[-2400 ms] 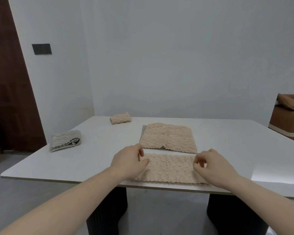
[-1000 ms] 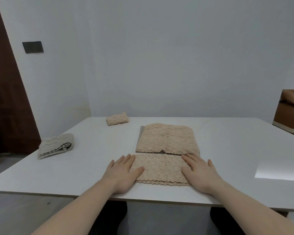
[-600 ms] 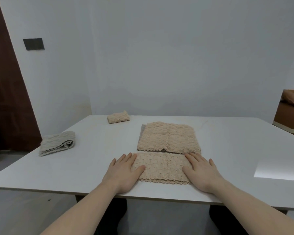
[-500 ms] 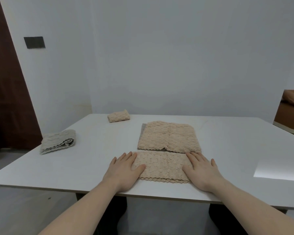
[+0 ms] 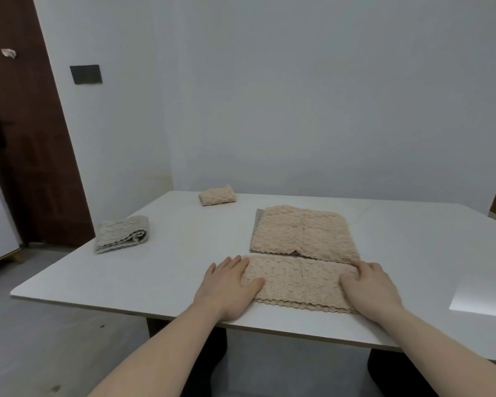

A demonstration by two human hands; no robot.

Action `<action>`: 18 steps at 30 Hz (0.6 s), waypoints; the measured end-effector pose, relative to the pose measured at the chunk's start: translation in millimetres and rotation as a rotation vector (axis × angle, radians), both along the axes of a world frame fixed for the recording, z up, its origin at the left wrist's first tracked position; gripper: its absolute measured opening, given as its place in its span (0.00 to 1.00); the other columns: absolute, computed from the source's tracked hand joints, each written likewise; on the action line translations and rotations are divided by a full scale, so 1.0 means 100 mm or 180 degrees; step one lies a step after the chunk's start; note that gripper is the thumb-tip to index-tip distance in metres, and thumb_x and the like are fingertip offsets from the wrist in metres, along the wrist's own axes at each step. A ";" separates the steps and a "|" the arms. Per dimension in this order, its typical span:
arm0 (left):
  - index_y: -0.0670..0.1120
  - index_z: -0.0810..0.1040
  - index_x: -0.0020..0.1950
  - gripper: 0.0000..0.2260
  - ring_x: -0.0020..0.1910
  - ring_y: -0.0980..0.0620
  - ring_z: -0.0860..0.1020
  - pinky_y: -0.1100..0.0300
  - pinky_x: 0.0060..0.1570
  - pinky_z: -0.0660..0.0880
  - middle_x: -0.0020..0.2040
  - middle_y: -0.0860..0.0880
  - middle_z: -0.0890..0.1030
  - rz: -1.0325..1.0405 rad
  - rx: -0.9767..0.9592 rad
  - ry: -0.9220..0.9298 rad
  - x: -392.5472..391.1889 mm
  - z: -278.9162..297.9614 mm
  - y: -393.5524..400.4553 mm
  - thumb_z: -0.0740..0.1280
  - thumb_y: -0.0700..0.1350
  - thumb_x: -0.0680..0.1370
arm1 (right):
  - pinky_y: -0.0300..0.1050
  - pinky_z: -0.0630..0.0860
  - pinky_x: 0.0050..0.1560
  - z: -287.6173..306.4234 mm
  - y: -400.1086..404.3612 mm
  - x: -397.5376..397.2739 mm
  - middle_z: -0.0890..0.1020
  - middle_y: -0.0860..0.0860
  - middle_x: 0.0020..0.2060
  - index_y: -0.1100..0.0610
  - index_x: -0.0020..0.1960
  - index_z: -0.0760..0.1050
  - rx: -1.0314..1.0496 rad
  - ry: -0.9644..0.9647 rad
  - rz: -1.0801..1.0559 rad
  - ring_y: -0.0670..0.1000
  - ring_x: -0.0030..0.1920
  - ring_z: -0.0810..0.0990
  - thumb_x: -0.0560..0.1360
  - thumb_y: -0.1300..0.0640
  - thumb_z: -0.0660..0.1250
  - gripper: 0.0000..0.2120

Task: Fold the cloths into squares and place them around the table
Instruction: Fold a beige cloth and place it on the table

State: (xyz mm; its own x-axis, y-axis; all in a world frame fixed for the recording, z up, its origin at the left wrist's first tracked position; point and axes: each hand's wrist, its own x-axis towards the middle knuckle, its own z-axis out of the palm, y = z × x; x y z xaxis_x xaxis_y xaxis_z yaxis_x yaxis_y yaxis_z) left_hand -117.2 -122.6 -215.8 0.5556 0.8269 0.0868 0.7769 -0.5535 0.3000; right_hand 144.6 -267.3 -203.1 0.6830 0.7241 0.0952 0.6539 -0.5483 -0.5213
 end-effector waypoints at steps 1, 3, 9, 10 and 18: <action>0.55 0.55 0.84 0.36 0.83 0.54 0.51 0.48 0.81 0.45 0.84 0.55 0.55 0.0012 0.0001 -0.0022 0.00 0.00 0.00 0.51 0.70 0.79 | 0.51 0.64 0.72 0.01 0.00 -0.01 0.72 0.55 0.70 0.49 0.74 0.68 0.0021 0.0054 -0.0057 0.59 0.72 0.67 0.77 0.44 0.59 0.26; 0.56 0.56 0.83 0.35 0.82 0.54 0.52 0.49 0.81 0.46 0.83 0.55 0.56 0.0026 0.0008 -0.0073 0.00 0.02 0.00 0.52 0.70 0.79 | 0.51 0.64 0.71 0.04 -0.01 0.02 0.76 0.54 0.68 0.49 0.72 0.71 -0.0023 0.0164 -0.0084 0.61 0.72 0.66 0.76 0.45 0.61 0.25; 0.56 0.60 0.82 0.35 0.82 0.53 0.55 0.49 0.81 0.48 0.83 0.54 0.59 0.0019 0.0045 -0.0218 -0.01 0.02 -0.01 0.54 0.70 0.78 | 0.43 0.73 0.39 0.47 -0.08 0.12 0.86 0.52 0.38 0.58 0.45 0.83 0.0057 0.0803 0.0090 0.51 0.43 0.81 0.70 0.56 0.74 0.07; 0.56 0.60 0.82 0.35 0.82 0.53 0.55 0.49 0.81 0.48 0.82 0.54 0.60 0.0011 0.0044 -0.0227 -0.01 0.01 0.00 0.54 0.70 0.77 | 0.43 0.73 0.38 0.53 -0.09 0.12 0.86 0.52 0.37 0.58 0.44 0.83 0.0124 0.0859 0.0125 0.51 0.41 0.81 0.70 0.57 0.75 0.06; 0.55 0.63 0.80 0.34 0.79 0.54 0.60 0.49 0.80 0.51 0.80 0.56 0.65 -0.0026 0.0060 -0.0429 -0.02 -0.02 0.03 0.55 0.68 0.77 | 0.56 0.82 0.51 0.89 0.17 -0.14 0.86 0.59 0.48 0.58 0.56 0.79 0.0915 0.1861 0.0457 0.60 0.49 0.86 0.71 0.63 0.76 0.15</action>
State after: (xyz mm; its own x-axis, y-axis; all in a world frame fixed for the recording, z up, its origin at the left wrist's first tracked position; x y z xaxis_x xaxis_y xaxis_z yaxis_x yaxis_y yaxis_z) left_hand -119.4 -120.0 -218.1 0.5444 0.8200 0.1766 0.7257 -0.5661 0.3910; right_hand 130.9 -250.3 -114.2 0.5796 0.8128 -0.0587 0.2754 -0.2632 -0.9246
